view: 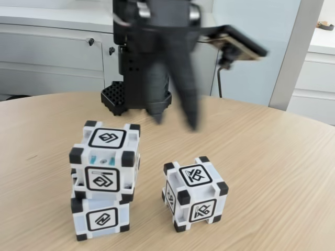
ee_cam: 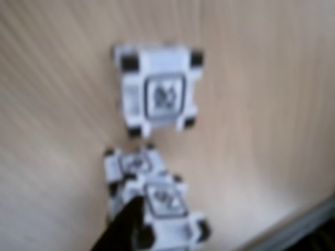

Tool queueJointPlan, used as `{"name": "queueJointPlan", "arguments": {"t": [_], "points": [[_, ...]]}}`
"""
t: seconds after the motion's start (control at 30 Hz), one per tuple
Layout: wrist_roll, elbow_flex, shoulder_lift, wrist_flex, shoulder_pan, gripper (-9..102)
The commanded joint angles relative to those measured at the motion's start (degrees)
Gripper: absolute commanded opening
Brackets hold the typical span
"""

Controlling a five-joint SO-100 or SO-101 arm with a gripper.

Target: Stack cubes from left to right.

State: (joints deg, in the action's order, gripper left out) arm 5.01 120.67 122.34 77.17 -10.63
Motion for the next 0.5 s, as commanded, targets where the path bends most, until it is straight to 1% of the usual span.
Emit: {"name": "queueJointPlan", "arguments": {"t": [0.0,0.13,0.33,0.47], "points": [[-1.3,-0.4,0.8,0.3,-3.3,42],[-1.5,-0.3,-0.4,0.3,-4.6,42],[-2.2,-0.4,-10.5,0.3,-3.7,42],[-1.9,-0.4,-14.4,0.2,-3.5,42]]}}
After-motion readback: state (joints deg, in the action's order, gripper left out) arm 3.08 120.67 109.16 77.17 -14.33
